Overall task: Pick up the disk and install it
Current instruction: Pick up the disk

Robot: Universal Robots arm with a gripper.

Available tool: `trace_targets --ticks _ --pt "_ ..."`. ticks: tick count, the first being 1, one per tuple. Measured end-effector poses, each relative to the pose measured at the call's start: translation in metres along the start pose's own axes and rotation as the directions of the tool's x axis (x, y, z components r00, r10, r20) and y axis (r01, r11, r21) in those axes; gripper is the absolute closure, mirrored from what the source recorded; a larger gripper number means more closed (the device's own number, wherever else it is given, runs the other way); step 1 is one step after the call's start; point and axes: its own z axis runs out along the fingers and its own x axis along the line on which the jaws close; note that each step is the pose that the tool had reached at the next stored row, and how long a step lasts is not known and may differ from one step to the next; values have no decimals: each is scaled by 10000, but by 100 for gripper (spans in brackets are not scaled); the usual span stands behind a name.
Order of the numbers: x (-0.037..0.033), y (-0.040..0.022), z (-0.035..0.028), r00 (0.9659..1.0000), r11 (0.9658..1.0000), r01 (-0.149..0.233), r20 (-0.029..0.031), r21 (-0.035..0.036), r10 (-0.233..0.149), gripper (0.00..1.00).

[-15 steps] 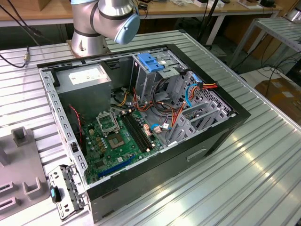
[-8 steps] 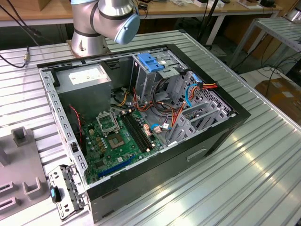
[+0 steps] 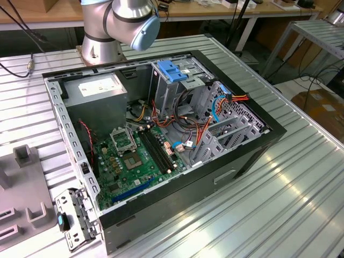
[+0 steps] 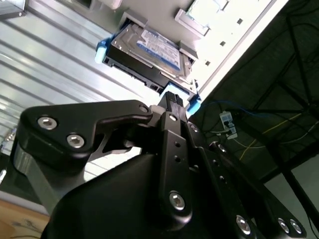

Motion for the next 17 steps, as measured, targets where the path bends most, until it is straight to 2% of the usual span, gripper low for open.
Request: trace_targets --ticks 4,8,17 --pt "-4 1 3 9984 9984 563 -29 -11 -563 89" --pt "-7 1 7 9958 9958 916 -46 -19 -916 89" --pt "-10 0 13 9918 9918 1279 -63 -28 -1279 89"
